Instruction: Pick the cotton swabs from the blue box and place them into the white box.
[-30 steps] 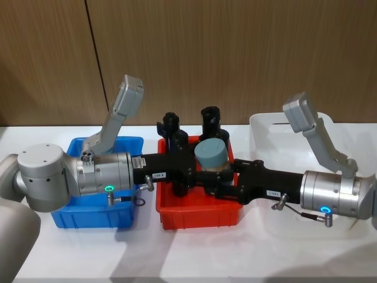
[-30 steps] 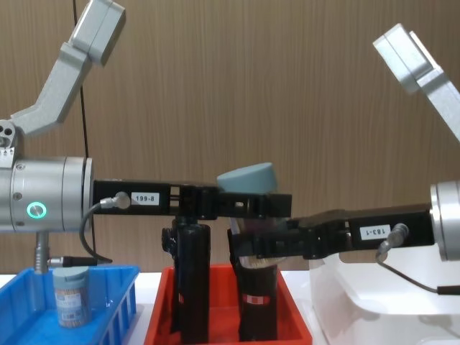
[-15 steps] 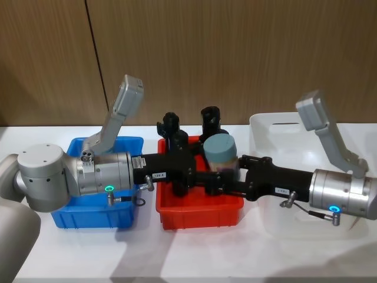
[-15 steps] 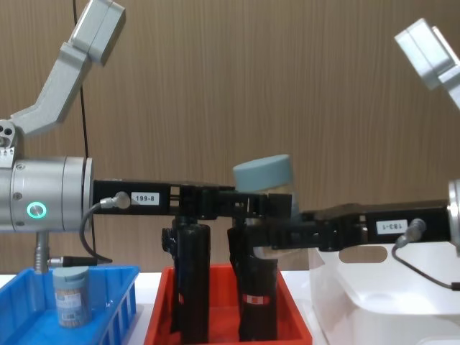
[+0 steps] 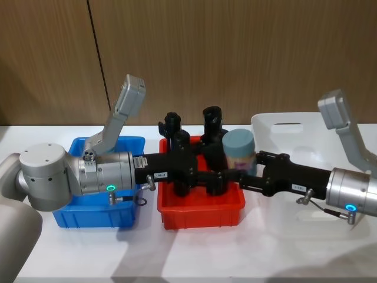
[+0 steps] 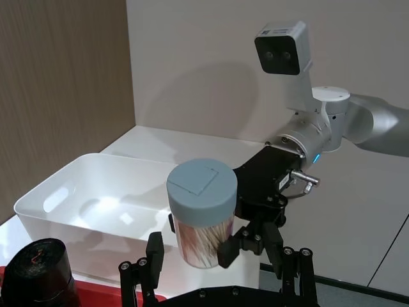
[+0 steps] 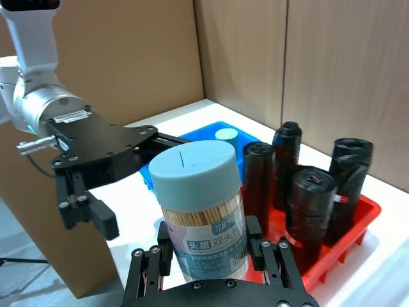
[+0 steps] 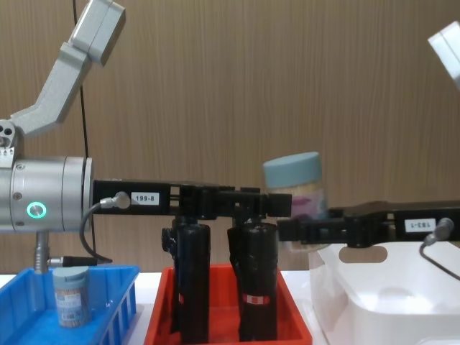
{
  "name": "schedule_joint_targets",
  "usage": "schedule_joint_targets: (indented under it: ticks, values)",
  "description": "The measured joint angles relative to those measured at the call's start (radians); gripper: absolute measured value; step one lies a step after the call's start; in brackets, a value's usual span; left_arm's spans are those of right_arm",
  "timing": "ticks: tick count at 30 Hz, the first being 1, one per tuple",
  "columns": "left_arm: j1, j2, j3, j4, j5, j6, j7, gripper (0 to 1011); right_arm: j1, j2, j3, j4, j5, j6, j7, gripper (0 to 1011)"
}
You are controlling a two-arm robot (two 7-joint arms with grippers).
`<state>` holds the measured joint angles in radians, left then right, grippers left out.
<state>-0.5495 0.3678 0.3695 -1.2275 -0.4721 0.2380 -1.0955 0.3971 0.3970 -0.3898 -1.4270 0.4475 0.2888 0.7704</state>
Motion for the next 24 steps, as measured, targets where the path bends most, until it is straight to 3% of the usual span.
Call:
schedule_joint_targets:
  ticks: [11, 24]
  values:
    - [0.000, 0.000, 0.000, 0.000, 0.000, 0.000, 0.000, 1004, 0.006, 0.018, 0.019, 0.028, 0.006, -0.018, -0.024, 681]
    - [0.000, 0.000, 0.000, 0.000, 0.000, 0.000, 0.000, 1004, 0.047, 0.028, 0.044, 0.098, -0.026, -0.024, -0.077, 681]
